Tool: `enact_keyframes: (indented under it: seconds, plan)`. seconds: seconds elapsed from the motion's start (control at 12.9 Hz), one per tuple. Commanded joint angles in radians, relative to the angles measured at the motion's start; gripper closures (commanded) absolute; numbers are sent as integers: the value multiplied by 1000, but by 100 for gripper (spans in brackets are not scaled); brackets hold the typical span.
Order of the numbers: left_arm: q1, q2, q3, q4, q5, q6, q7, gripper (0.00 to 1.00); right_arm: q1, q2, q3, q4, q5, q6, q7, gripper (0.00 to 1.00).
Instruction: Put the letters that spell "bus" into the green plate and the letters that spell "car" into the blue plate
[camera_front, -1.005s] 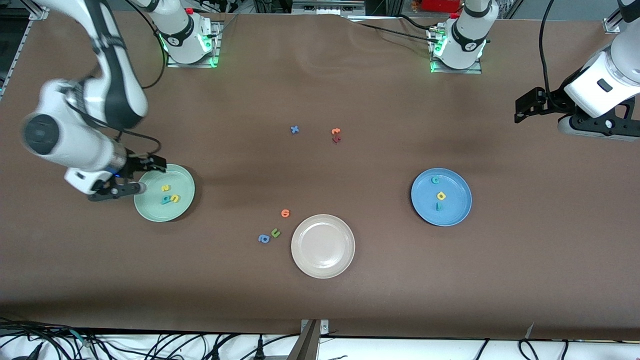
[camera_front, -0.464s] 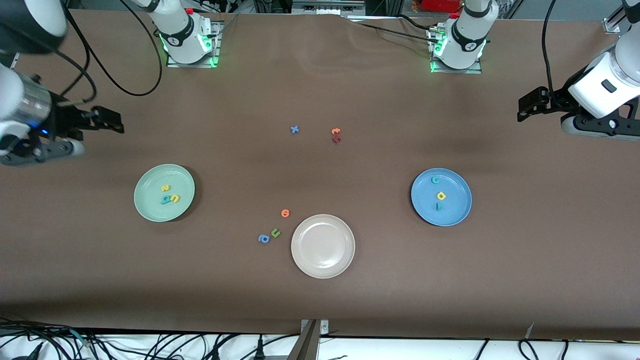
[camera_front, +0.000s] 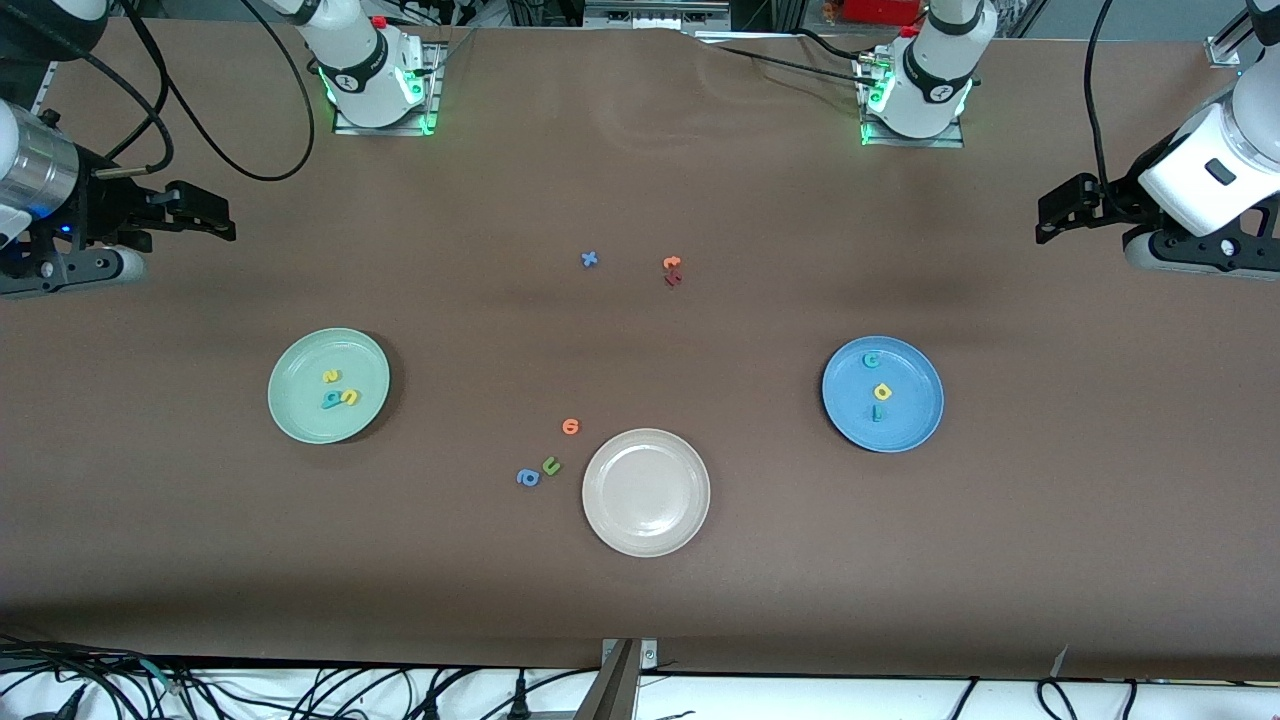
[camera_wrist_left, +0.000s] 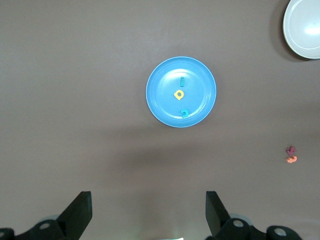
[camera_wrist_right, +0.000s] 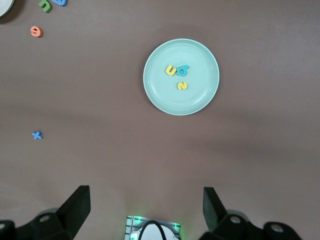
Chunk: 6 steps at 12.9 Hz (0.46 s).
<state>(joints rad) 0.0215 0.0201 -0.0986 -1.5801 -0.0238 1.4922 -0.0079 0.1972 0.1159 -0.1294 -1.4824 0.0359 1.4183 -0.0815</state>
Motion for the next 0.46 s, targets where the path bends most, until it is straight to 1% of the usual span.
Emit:
enact_keyframes:
  seconds: [0.0, 0.15, 0.39]
  plan:
    - [2, -11, -3, 12, 10, -9, -1, 0, -18, -30, 24, -9, -22, 25, 12, 0]
    - [0, -11, -7, 14, 12, -9, 2, 0, -21, -30, 24, -4, -21, 25, 16, 0]
    - [0, -12, -10, 14, 12, -10, 2, 0, -25, -2, 27, 51, -21, 5, 41, 0]
